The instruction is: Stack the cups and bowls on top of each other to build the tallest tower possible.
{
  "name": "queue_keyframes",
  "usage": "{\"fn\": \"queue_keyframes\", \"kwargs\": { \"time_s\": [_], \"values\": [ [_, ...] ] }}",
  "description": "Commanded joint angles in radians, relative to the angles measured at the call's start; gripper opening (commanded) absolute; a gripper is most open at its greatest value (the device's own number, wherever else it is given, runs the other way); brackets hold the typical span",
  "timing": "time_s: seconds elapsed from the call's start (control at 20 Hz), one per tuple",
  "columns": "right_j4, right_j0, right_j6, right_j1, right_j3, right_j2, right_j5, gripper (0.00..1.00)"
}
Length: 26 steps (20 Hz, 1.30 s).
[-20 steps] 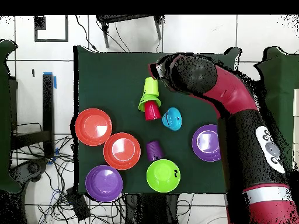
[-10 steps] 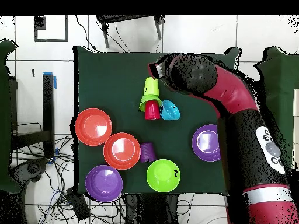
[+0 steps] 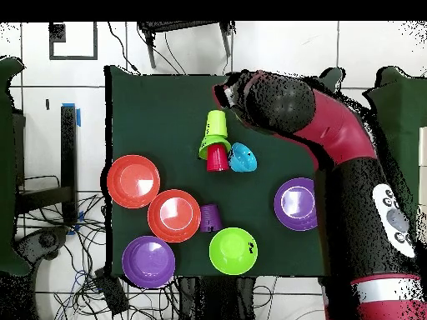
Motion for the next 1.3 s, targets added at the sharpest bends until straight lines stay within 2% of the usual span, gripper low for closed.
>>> {"fn": "queue_keyframes", "kwargs": {
  "time_s": [0.05,0.2,0.55,0.7,1.0,1.3],
  "values": [
    [0.008,0.02,0.173,0.018,0.094,0.012,-0.008,1.0],
    [0.007,0.015,0.172,0.029,0.103,0.015,-0.026,1.0],
    [0.0,0.008,0.164,0.11,0.096,0.037,-0.101,1.0],
    [0.001,0.004,0.145,0.137,0.074,0.046,-0.093,1.0],
    [0.003,-0.006,0.135,0.14,0.057,0.044,-0.075,1.0],
    [0.005,-0.029,0.133,0.111,0.086,0.044,-0.071,1.0]
  ]
}}
